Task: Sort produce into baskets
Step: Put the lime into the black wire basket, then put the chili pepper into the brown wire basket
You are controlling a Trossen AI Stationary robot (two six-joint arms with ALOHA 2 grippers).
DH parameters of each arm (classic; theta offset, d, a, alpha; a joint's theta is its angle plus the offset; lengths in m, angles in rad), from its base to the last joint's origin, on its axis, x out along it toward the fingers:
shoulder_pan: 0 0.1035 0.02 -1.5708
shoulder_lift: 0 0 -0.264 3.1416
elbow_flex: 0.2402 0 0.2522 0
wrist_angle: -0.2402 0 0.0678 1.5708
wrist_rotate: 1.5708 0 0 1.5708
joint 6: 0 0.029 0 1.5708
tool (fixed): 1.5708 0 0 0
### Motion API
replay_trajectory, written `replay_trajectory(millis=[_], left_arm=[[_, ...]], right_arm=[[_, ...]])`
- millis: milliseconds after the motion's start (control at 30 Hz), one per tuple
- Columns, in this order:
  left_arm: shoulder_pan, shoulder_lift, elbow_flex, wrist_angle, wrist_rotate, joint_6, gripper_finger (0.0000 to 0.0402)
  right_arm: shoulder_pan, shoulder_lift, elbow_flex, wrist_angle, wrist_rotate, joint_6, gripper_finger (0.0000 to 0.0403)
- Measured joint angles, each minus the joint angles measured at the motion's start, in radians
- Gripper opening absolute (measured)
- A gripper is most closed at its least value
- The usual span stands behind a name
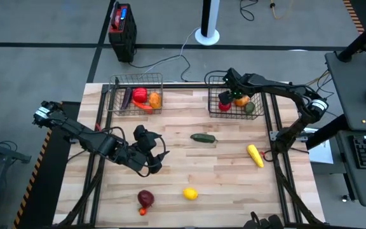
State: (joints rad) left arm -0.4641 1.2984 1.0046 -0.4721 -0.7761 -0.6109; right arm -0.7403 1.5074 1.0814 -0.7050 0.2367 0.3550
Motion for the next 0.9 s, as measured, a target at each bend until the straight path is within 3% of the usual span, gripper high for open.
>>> replay_trajectory(millis=[233, 533, 733, 900], left_arm=[[0.000, 0.000, -0.002, -0.001, 0.000, 0.000, 0.0341], [0.000, 0.000, -0.014, -0.002, 0.000, 0.000, 0.0341], [0.000, 0.007, -0.014, 0.000, 0.000, 0.023, 0.0341], [0.000, 0.055, -0.014, 0.003, 0.024, 0.060, 0.0341]], right_arm=[[0.000, 0.000, 0.002, 0.008, 0.000, 0.000, 0.0255], [0.003, -0.013, 0.002, 0.007, -0.007, -0.017, 0.0249], [0.030, -0.071, 0.002, 0.001, -0.084, -0.029, 0.0253], [0.076, -0.157, 0.002, 0.002, -0.087, -0.035, 0.0251]])
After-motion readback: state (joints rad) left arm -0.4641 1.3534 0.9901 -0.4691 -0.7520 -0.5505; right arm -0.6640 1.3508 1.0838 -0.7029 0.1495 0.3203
